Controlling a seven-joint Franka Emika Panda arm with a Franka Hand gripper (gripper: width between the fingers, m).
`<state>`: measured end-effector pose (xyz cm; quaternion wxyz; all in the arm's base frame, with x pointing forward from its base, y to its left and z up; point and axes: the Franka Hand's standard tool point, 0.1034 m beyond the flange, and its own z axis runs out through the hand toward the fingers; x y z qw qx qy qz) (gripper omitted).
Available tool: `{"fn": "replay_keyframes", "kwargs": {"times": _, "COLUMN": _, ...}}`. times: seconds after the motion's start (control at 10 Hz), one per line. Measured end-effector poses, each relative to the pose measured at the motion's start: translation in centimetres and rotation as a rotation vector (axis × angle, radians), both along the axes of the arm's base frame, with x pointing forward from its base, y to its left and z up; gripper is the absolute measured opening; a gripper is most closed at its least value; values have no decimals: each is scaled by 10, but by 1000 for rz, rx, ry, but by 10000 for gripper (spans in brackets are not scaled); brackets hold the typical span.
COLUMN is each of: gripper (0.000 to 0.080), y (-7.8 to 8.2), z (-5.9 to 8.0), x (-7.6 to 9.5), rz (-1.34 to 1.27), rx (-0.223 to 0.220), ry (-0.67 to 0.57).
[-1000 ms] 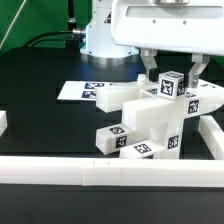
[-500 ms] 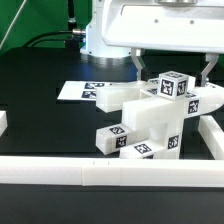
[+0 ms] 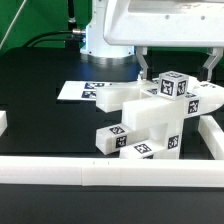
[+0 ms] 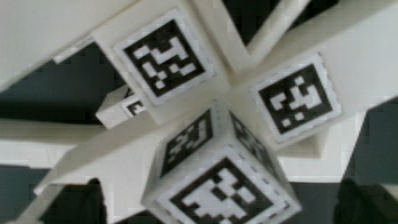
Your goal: Assemble chair
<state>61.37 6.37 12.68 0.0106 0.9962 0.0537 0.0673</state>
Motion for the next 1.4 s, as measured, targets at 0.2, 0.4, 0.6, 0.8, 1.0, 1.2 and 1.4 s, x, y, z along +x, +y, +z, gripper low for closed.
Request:
{"fn": "replay_keyframes", "kwargs": {"times": 0.2, "gripper": 648, "y": 1, "z": -2, "x": -2, "rz": 68, "rx": -8, "ry": 4}}
{"fn": "replay_keyframes", "kwargs": {"times": 0.4, "gripper": 648, "y": -1, "z": -3, "x": -2, "rz": 148, "rx": -21, "ry": 8}}
{"fn": "replay_keyframes", "kwargs": {"times": 0.6, "gripper": 526, "y": -1, "z": -2, "x": -2, "rz": 180, "rx": -25, "ry": 7}}
{"fn": "replay_keyframes", "kwargs": {"times": 0.8, "gripper": 387, "y": 1, "z": -3, "x": -2, "rz": 175, "rx": -25, "ry": 2}}
{"fn": "replay_keyframes", "kwargs": {"times": 1.0, "gripper": 282, "y": 0, "z": -3, "x": -2, "rz": 158, "rx": -22, "ry": 1}}
{"fn": "replay_keyframes", "kwargs": {"times": 1.2, "gripper": 282, "y": 0, "z": -3, "x": -2, "rz": 131, "rx": -18, "ry": 1}}
{"fn": "replay_keyframes", "kwargs": {"times": 1.4, "gripper": 282, "y": -2, "z": -3, "x": -2, "rz": 1, "rx": 0, "ry": -1}}
